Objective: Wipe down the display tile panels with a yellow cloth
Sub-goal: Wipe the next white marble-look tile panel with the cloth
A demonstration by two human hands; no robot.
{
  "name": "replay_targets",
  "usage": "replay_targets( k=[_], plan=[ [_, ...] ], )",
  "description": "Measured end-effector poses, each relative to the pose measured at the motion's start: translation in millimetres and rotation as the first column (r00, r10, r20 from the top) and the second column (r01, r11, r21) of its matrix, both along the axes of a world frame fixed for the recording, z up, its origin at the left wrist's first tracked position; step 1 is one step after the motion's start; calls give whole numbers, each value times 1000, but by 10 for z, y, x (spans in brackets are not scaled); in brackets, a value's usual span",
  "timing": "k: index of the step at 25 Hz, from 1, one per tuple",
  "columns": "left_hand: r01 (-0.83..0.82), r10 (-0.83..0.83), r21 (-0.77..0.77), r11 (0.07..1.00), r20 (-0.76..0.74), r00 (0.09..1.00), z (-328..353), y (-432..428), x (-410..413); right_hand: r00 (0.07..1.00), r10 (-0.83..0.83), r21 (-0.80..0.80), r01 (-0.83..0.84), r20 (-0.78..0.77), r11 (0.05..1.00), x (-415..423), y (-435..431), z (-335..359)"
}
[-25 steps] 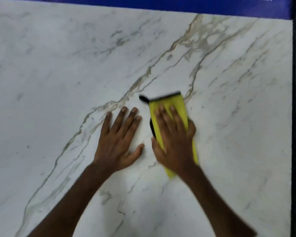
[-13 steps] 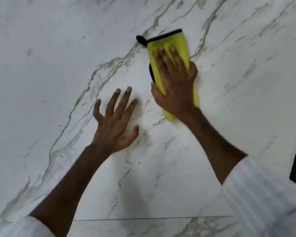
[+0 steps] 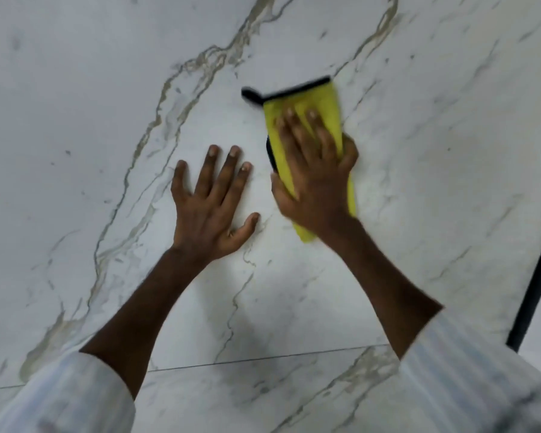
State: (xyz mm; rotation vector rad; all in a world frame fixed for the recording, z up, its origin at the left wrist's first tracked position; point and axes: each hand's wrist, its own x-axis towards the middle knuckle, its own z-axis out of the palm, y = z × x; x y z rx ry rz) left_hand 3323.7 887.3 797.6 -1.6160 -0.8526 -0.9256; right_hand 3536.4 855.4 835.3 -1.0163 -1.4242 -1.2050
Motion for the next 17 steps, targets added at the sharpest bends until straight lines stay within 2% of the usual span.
replay_targets(
  k=[3,6,8,10,12,14,17],
  plan=[
    [-6,6,-17,1000,-5,1000,-15,13,-17,994,-21,35,25,-108,999,-81,42,47],
    [77,-76,-80,994,21,997,44,-91,-1,993,-16,-41,12,-114,999,-88,31,-1052],
    [177,-169,-115,977,77,983,32,-232,-62,998,-51,-154,44,-41,987,-109,-56,-1982],
    [150,-139,-83,985,116,983,-113,-321,-263,998,-60,-206,60,4,977,-132,-126,-2381],
    [43,-37,-71,997,89,995,-405,-281,-563,999,-29,-190,32,17,981,-193,-91,-2094],
    [-39,40,-79,996,10,999,-673,-135,-804,1000,8,-133,-10,-18,991,-293,-47,-1446],
    [-34,34,-41,999,4,999,-836,34,-883,990,12,-53,-19,-139,998,-437,19,-837]
  ],
)
